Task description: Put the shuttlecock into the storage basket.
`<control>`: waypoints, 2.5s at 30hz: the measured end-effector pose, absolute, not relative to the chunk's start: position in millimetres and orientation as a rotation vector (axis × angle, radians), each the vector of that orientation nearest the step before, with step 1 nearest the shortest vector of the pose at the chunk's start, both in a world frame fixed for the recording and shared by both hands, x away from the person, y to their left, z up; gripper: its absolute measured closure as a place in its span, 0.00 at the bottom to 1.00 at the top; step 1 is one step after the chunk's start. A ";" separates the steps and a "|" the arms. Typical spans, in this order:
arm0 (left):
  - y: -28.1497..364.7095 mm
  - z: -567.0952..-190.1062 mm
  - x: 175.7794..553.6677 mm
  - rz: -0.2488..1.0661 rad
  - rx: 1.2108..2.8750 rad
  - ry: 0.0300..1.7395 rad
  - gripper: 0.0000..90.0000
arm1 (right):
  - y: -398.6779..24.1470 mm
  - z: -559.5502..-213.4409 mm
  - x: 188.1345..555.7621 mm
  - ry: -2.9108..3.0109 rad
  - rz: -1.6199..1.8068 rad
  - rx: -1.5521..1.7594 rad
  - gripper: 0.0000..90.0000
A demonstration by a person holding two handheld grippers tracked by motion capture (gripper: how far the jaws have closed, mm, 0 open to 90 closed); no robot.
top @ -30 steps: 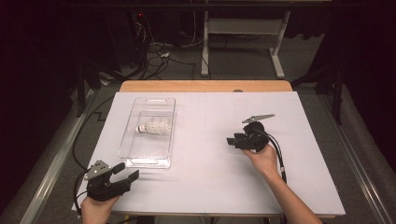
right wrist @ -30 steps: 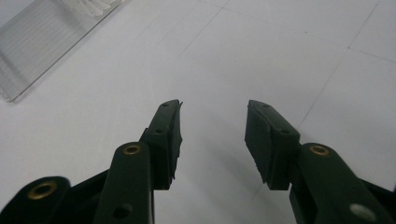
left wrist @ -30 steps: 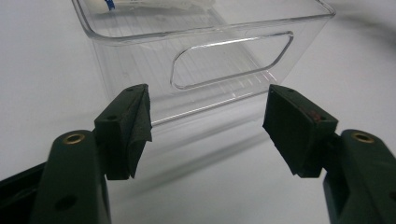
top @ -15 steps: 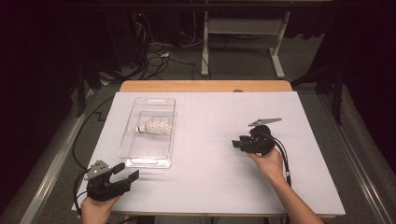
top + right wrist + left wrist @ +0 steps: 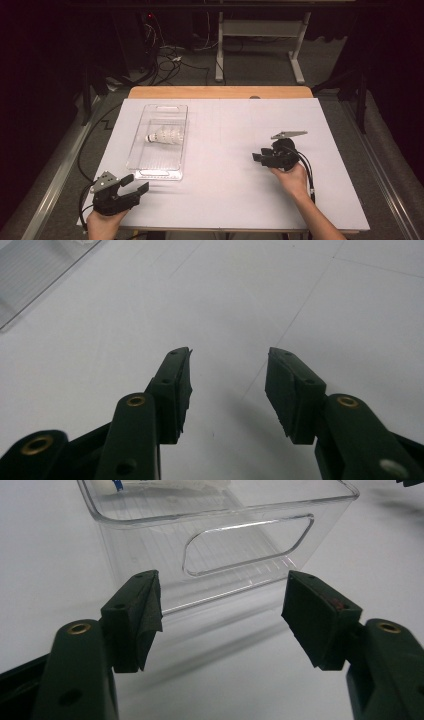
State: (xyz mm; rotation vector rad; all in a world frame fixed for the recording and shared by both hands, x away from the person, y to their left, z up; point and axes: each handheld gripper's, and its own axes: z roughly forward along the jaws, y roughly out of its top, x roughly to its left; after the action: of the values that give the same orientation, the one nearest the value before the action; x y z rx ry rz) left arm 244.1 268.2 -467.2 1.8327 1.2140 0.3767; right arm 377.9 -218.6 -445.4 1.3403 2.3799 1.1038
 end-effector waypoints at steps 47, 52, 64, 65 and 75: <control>268.7 -467.3 244.5 0.374 1.828 1.220 0.36 | -252.7 -449.7 354.5 2.287 1.104 1.374 0.55; 268.6 -467.3 244.5 0.375 1.829 1.220 0.36 | -255.8 -449.6 351.7 2.274 1.107 1.377 0.54; 268.7 -467.3 244.4 0.377 1.828 1.221 0.36 | -265.4 -451.2 344.8 2.239 1.115 1.392 0.53; 268.7 -467.3 244.4 0.377 1.828 1.221 0.36 | -265.4 -451.2 344.8 2.239 1.115 1.392 0.53; 268.9 -467.3 244.4 0.376 1.828 1.222 0.36 | -271.4 -453.5 339.7 2.229 1.116 1.397 0.52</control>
State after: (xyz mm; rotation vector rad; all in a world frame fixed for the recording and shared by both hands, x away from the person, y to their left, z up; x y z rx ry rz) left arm 244.4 268.9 -467.3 1.8276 1.2217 0.3763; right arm 339.7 -271.4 -453.5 1.3971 2.2292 1.1161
